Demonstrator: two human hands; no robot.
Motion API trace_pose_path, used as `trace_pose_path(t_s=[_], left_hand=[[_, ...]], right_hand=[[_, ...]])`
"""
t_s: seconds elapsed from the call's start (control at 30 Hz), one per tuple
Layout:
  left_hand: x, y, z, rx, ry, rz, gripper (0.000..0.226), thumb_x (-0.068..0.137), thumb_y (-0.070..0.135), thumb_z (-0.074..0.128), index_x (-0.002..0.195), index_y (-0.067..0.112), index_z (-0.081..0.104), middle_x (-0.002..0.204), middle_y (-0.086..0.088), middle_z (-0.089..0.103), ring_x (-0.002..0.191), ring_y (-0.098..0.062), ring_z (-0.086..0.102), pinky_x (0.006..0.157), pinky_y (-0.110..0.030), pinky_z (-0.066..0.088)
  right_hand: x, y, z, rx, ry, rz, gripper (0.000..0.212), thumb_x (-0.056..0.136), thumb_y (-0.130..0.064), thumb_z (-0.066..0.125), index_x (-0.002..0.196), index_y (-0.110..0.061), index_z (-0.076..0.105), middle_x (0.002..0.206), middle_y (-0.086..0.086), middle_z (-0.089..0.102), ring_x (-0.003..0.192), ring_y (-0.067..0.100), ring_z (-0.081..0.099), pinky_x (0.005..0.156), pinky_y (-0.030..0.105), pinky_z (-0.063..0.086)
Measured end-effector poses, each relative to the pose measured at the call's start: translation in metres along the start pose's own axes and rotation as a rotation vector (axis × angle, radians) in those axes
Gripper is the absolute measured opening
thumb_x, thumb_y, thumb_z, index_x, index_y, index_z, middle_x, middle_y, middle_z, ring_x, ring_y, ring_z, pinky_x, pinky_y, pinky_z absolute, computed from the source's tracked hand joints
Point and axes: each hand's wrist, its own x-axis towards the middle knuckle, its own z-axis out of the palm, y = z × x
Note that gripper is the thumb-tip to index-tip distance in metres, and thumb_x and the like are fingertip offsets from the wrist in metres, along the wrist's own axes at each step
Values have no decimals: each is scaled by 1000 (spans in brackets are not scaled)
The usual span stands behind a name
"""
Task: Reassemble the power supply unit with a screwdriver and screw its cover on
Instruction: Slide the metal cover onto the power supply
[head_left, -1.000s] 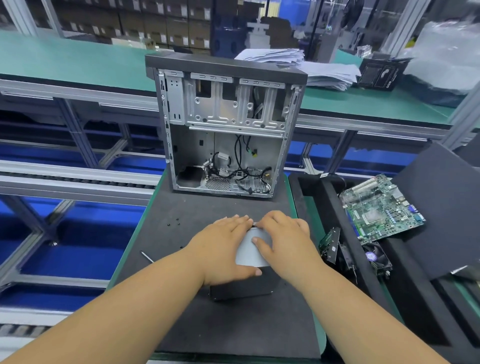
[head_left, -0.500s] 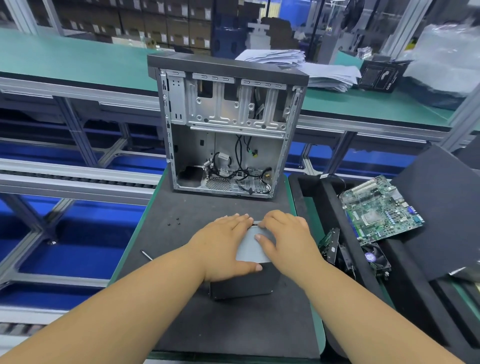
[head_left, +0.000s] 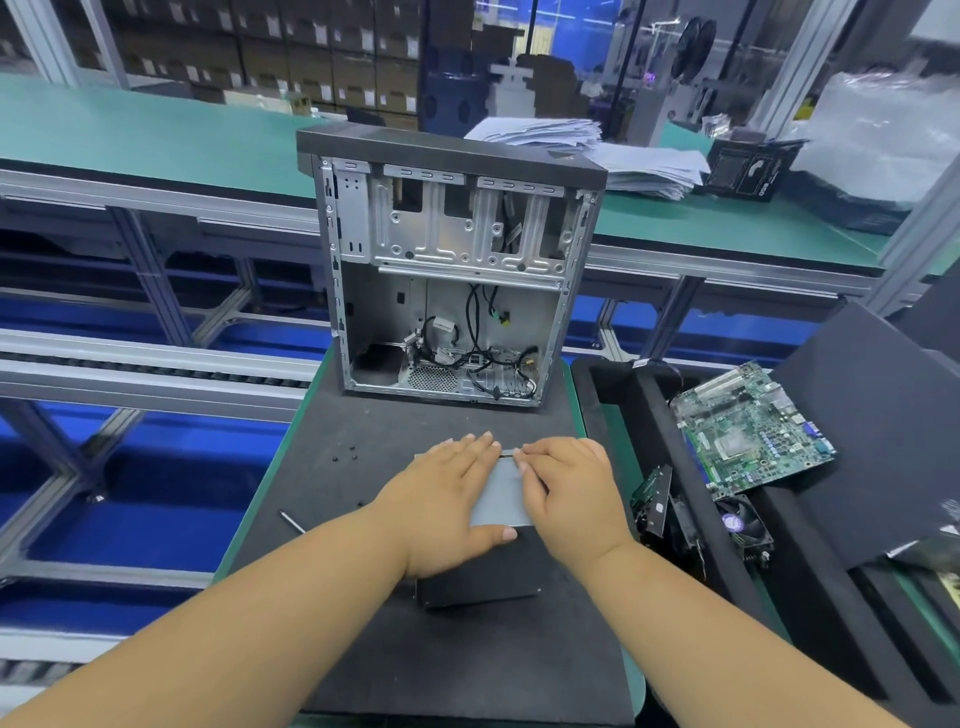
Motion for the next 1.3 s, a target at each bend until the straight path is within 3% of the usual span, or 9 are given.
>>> trace_pose_path(t_s=[0.2,0.3,0.4,0.53,0.67,0.77,0.87,1.07,1.3], left_hand=[[0,1,-5,53,-33,10,94,92,71,28,155,13,-10,164,-1,-11,150,-14,-7,119,-29,-9],[-2,5,-6,45,-40,11,94,92,70,31,155,14,-10,164,0,-8,149,-16,-3,112,-26,-13],[-3,8,-8,49,-42,11,93,93,68,33,154,14,-12,164,1,-7,147,-16,-1,113,-26,-8],[-4,9,-9,52,-50,6,94,93,68,33,154,13,-12,164,0,-8,148,-18,-2,112,-25,-10],[-5,8,-8,47,-44,11,94,92,68,34,155,15,-11,164,1,-8,149,-14,-5,106,-23,-15],[-5,8,-8,28,-54,-6,95,91,70,36,155,18,-10,164,3,-8,149,-12,-6,104,-22,-14],[-4,9,-7,2,-68,-19,100,86,75,36,156,19,-10,164,6,-10,149,-11,-8,106,-24,-16],[-7,9,2,34,-61,-14,111,80,83,32,154,16,-17,162,2,-20,149,-13,-17,117,-28,-16],[19,-5,-15,13,-182,-37,99,88,73,35,155,15,-9,164,0,-12,150,-15,-9,122,-31,-6]], right_hand=[[0,9,5,297,-74,337,11,93,-16,59,101,-17,66,105,-7,62,105,13,56,93,25,31],[2,22,2,816,-274,740,33,100,-10,45,126,-27,56,124,-7,58,118,8,51,95,22,34],[-3,24,6,974,-442,894,27,98,-19,49,116,-29,67,114,-8,71,104,7,64,82,19,46],[-14,18,15,1072,-351,1002,23,100,-31,49,103,-29,71,103,0,75,94,15,69,85,34,50],[-16,15,17,1322,-274,1149,35,101,-44,45,107,-23,73,109,11,74,94,25,71,83,40,53],[-18,11,19,1339,-276,1175,47,98,-50,45,117,-16,71,117,16,70,111,35,64,104,50,45],[-21,7,24,1302,-240,1161,47,98,-49,48,118,-13,69,115,13,71,117,34,61,110,51,38],[-33,-1,35,1335,-199,1141,41,97,-49,47,103,-20,75,101,3,76,87,12,72,80,34,48],[-31,15,29,1176,-264,1074,36,105,-43,34,114,-22,63,112,2,71,98,12,67,79,27,49]])
